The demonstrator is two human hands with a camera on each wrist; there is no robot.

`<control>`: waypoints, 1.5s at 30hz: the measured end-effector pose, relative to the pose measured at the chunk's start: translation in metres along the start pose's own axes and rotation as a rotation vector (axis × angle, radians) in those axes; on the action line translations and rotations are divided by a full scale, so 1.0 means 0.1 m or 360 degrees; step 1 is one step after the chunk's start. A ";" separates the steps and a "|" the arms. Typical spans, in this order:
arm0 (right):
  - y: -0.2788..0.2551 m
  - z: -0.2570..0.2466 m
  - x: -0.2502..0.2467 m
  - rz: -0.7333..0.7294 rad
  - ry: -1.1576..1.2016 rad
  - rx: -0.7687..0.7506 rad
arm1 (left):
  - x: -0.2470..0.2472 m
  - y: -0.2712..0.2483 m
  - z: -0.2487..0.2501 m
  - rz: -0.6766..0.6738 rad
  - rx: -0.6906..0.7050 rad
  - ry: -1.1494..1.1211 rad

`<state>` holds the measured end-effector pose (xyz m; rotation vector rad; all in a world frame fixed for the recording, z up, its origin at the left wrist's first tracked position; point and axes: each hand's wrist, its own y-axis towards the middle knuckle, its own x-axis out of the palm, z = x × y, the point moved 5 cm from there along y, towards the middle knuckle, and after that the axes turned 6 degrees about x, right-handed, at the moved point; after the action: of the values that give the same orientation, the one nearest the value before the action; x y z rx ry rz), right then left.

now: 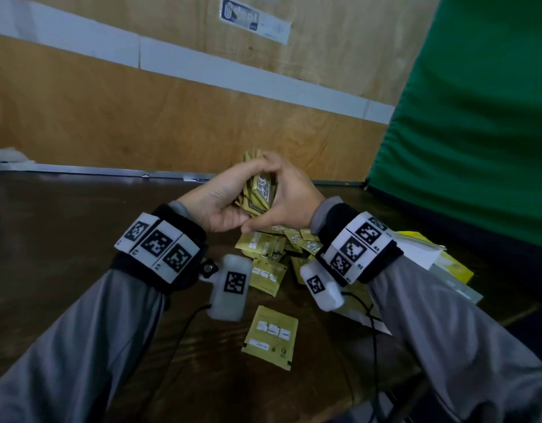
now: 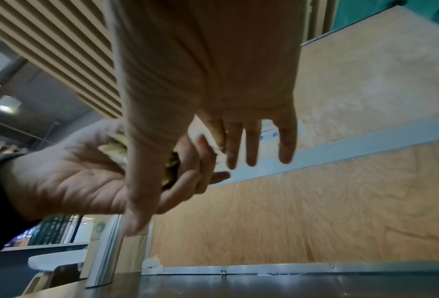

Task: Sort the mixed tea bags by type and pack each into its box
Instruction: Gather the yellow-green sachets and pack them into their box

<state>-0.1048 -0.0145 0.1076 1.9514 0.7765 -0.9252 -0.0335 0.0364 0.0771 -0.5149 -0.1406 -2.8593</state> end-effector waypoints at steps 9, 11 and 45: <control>0.18 0.63 0.62 -0.1047 -0.0770 0.0729 | -0.61 0.13 0.03 0.0632 0.0067 -0.0289; 0.06 0.66 0.80 -0.1406 -0.0769 0.0786 | -0.63 0.16 0.01 0.0658 0.0103 -0.0359; 0.01 0.76 0.37 -0.0466 0.0408 0.0911 | -0.56 0.18 -0.03 0.0724 0.0179 0.0012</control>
<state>-0.1080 -0.0744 0.0481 2.5354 1.0485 -1.1798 0.0206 0.0297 0.0554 -0.4466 -0.1591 -2.3950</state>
